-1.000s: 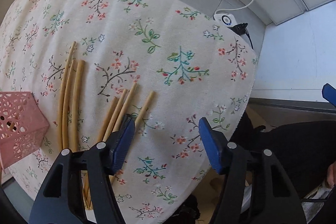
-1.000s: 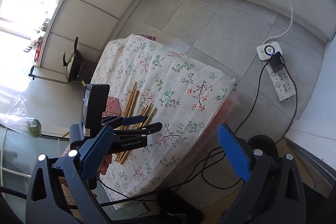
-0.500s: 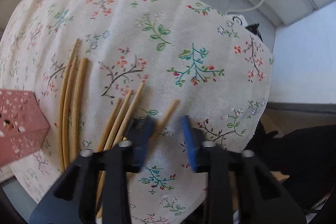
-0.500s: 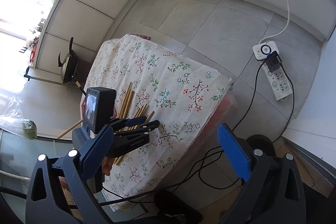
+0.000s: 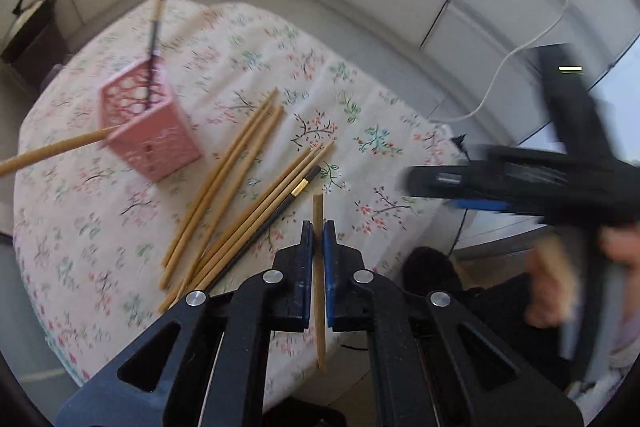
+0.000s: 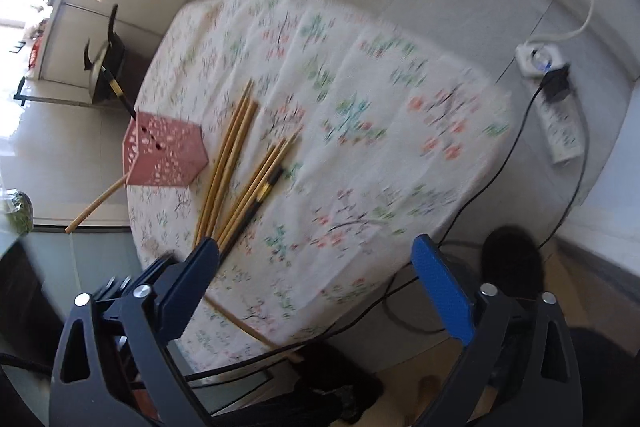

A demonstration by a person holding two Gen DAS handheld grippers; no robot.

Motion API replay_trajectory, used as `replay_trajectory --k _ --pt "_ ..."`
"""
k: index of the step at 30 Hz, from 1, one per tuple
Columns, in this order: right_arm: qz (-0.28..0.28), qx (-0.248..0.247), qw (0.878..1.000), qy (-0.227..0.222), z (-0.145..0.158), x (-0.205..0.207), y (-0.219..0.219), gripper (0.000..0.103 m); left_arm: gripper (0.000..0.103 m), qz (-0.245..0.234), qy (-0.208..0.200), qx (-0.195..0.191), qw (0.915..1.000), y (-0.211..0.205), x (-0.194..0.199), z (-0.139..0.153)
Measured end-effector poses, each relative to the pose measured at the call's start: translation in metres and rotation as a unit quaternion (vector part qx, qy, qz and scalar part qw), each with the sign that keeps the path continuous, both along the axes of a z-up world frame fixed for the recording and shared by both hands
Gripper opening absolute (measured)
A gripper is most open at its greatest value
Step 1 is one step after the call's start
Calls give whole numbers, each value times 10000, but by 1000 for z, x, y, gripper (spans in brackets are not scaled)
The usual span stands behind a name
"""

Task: Organize utensils
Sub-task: 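Grasp a wooden chopstick with the right tool while the left tool holds its chopstick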

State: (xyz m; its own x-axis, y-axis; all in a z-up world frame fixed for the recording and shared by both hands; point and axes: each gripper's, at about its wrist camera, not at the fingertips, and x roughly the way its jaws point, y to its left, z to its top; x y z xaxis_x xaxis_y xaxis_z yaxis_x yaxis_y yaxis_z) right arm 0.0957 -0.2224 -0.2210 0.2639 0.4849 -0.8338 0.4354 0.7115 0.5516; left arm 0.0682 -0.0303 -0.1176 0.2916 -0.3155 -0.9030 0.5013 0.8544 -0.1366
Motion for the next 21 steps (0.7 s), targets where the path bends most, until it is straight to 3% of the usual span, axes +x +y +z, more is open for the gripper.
replay_trajectory --k 4,7,11,21 --pt "-232 199 9987 407 -25 22 22 48 4 243 -380 -359 9983 35 -34 28" --pt "-442 78 9972 596 -37 35 33 36 4 413 -623 -544 9957 52 -45 43" --pt "-637 -190 9951 737 -44 46 42 29 4 590 -936 -773 9908 72 -59 61" --pt "-467 -970 9899 926 -43 74 64 30 4 911 -1604 -1362 9734 116 -84 98"
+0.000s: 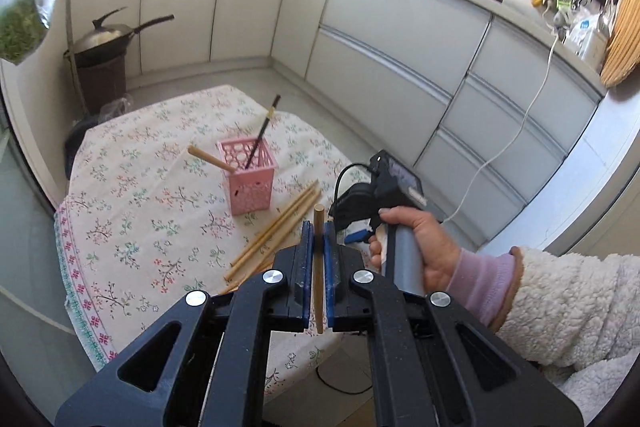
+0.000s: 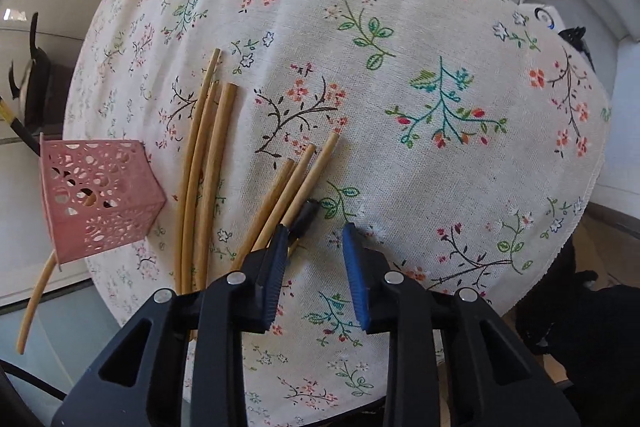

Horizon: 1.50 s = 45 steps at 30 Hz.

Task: Organize utensils
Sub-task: 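Grasp a wooden chopstick with the right tool while the left tool holds its chopstick, then carry both chopsticks to the pink cup and release the left tool's chopstick inside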

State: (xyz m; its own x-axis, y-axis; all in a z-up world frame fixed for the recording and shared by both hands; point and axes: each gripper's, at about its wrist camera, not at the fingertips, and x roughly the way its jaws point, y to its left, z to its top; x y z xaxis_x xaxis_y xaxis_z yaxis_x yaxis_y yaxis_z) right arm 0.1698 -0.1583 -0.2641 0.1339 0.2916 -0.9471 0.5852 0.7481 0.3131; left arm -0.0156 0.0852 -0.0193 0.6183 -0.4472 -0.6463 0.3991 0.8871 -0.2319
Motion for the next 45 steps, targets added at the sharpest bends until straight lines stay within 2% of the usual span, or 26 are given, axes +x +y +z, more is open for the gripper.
replay_trajectory --k 4,5,6,8,11,14,21,27,29,35,37,38,41,42,43,45 --pt "145 -229 9996 57 2 11 8 30 4 77 -259 -35 9996 7 -10 11" --pt "226 -261 9994 16 2 12 9 25 4 115 -338 -52 9994 10 -13 14" --pt "346 -252 9991 -73 2 13 9 16 4 159 -395 -81 9991 14 -15 17" --pt "416 -230 9988 -145 1 13 5 10 4 278 -486 -193 9982 22 -17 22" --pt "404 -310 9980 -368 4 10 -5 7 4 352 -469 -261 9979 26 -16 23" --pt "393 -173 9963 -741 14 1 -17 7 4 466 -426 -298 9976 25 -11 21" --pt "830 -320 9797 -1797 73 -30 -27 7 4 856 -493 -365 9944 23 -4 23" --pt "1306 -479 9538 -2661 137 -67 -31 6 4 1161 -531 -385 9911 20 2 31" --pt "1403 -495 9460 -2879 156 -77 -31 0 4 1211 -546 -373 9904 17 5 35" --pt "1518 -464 9273 -3389 206 -87 -37 0 4 1264 -703 -340 9889 3 17 55" --pt "1495 -505 9279 -3379 211 -86 -41 0 4 1228 -737 -322 9892 -2 20 60" --pt "1431 -476 9324 -3286 208 -84 -43 1 4 1203 -754 -332 9893 -4 21 62" --pt "1363 -323 9630 -2303 162 -57 -57 4 4 1141 -786 -361 9897 -11 21 62" --pt "1250 -353 9720 -1959 138 -45 -64 16 4 1117 -778 -361 9900 -13 21 60" --pt "1127 -376 9782 -1701 117 -35 -70 36 4 1104 -754 -367 9903 -14 22 59" --pt "776 -418 9885 -1229 75 -20 -82 38 5 1085 -736 -381 9906 -14 22 56"
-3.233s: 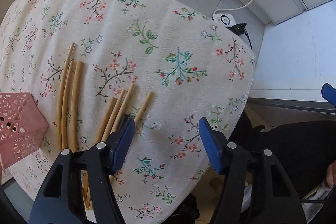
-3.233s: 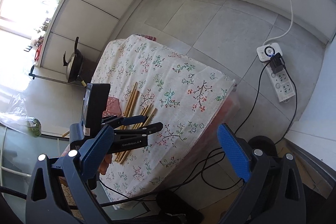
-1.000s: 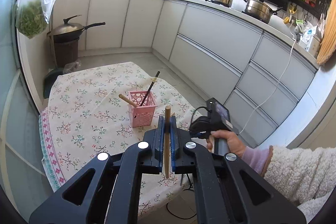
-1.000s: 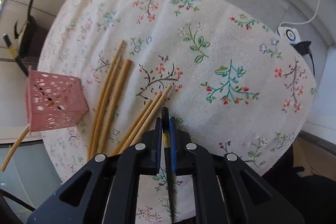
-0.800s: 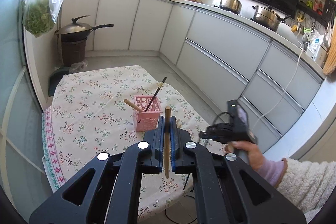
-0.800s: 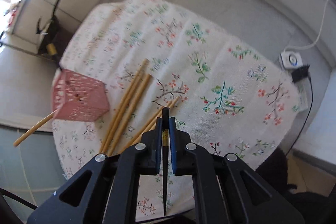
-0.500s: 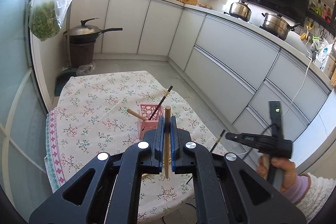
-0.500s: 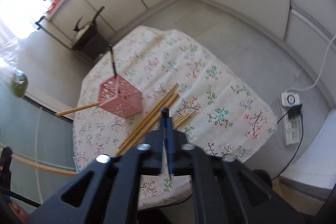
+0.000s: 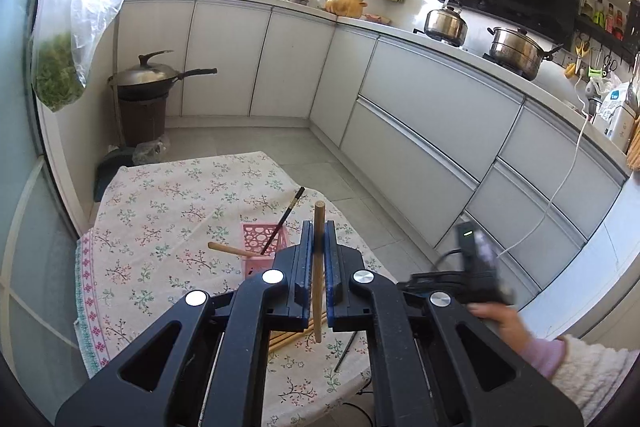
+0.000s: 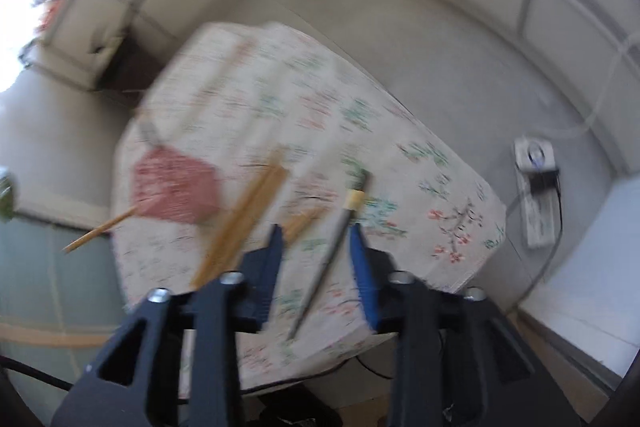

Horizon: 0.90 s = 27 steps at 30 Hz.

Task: Organize utensils
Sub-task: 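Carry both chopsticks to the pink cup and release the left tool's chopstick inside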

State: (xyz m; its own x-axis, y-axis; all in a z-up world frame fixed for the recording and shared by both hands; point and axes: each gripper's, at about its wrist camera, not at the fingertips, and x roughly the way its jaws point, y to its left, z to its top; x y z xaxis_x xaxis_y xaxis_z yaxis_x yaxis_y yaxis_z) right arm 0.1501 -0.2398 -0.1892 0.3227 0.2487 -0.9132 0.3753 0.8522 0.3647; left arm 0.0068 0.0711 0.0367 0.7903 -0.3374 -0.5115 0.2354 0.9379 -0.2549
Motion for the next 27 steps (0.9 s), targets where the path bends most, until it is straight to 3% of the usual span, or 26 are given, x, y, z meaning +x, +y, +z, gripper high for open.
replay_trajectory --k 3,10,11,13,15,18,21,27 --pt "-318 19 9986 414 -40 21 -6 38 5 -22 -25 -57 10000 4 1 -1" --pt "-397 -385 9970 545 -63 53 14 38 5 -107 70 -69 9999 9 8 -10" --pt "-288 -428 9973 519 -64 56 20 34 5 -113 75 -72 9999 8 8 -10" --pt "-235 -451 9975 490 -67 57 26 9 5 -100 81 -69 9999 8 10 -11" --pt "-255 -352 9983 381 -67 55 28 7 5 -52 84 -70 9999 9 11 -11" --pt "-205 -322 9992 -70 -43 44 29 7 5 25 90 -90 9999 11 12 -10" --pt "-14 -89 9977 -674 4 24 32 7 5 90 53 -98 9999 9 12 -7" --pt "399 -84 9799 -1952 107 -26 37 7 5 240 -109 -115 9996 8 13 7"
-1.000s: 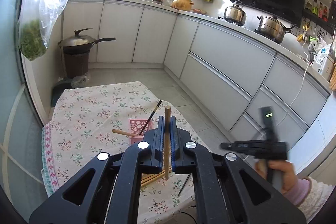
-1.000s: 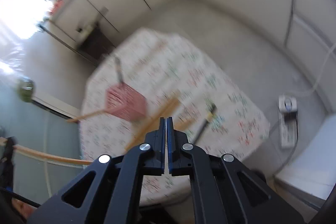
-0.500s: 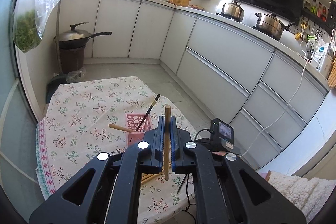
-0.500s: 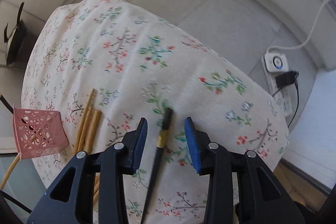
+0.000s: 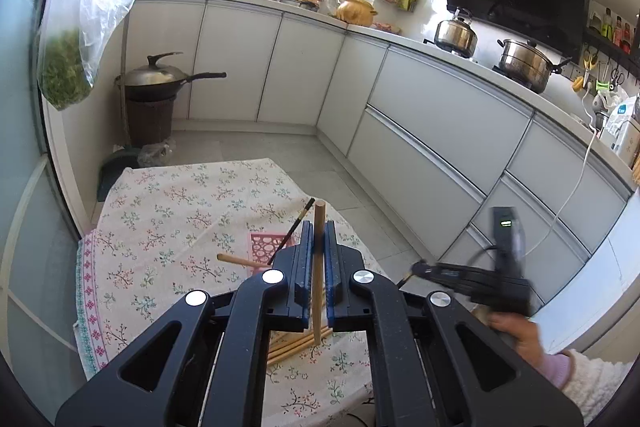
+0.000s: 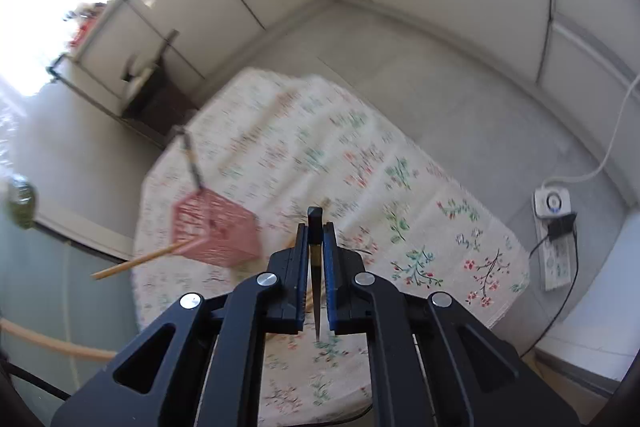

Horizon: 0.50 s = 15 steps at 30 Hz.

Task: Organize utensils
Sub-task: 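Carry both chopsticks to the pink cup and release the left tool's chopstick inside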

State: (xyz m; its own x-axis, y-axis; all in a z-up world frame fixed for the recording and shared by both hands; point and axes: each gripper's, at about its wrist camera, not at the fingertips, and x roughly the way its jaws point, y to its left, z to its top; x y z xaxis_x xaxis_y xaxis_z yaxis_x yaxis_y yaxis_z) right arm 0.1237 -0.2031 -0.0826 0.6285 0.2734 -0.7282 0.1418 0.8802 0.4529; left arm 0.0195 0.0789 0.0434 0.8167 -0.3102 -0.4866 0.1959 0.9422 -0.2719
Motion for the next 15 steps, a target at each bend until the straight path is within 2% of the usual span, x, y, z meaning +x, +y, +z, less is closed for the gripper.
replay_trajectory --k 4,7,10,15 --pt "73 99 9975 -696 58 -15 -1 7 5 179 -205 23 9996 -2 12 18" --pt "131 231 9943 -1034 89 -16 -1 7 5 351 -370 44 9987 -2 28 32" --pt "191 316 9920 -1210 111 -10 3 7 5 540 -477 78 9974 -3 47 40" --pt "362 403 9913 -1200 121 10 12 7 4 852 -555 226 9946 -4 87 41"
